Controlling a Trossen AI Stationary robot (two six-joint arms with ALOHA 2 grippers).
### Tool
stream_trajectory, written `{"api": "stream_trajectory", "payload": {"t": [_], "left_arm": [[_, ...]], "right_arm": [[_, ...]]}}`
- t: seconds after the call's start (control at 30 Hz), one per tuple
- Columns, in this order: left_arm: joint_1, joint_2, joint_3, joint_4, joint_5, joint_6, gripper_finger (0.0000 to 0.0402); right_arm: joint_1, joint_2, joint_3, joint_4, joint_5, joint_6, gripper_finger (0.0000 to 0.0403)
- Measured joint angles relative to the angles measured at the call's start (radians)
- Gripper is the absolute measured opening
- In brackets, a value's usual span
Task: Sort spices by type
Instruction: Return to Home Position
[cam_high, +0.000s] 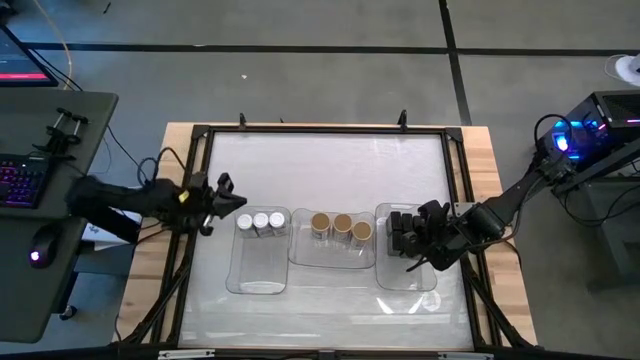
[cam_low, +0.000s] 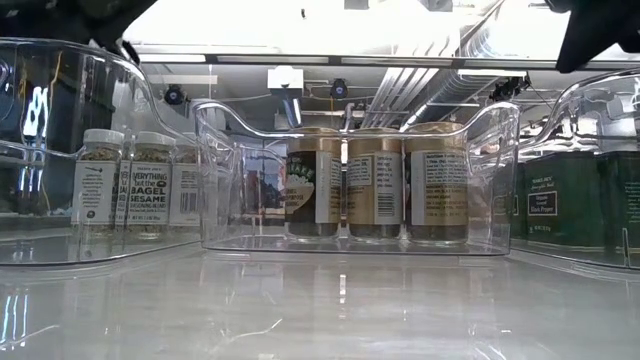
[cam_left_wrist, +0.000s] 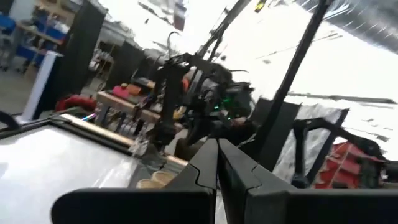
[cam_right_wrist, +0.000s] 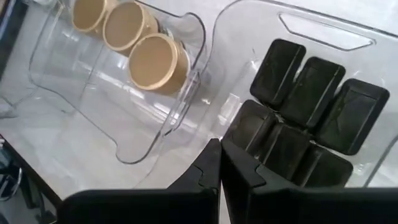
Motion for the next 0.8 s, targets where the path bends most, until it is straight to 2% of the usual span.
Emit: {"api": "stream_trajectory", "payload": {"t": [0.2,0.47,0.63,0.8], "left_arm": [[-0.029,-0.001,-0.116,0.096,-0.004,-0.034,0.0],[-0.028,-0.001,-0.124,0.103,-0.004,-0.041,0.0],[-0.028,-0.001,-0.124,0.101,-0.004,-0.049,0.0],[-0.028,-0.001,-0.124,0.094,-0.004,-0.046,0.0]], "right_arm": [[0.0,0.0,0.0,0.002,0.044,-0.005,0.0],[0.01,-0.03,-0.018,-0.003,0.062,-0.118,0.0],[-0.011,-0.196,-0.089,0.03,0.165,-0.241,0.0],[-0.071,-0.481,-0.235,0.215,0.253,-0.531,0.0]]}}
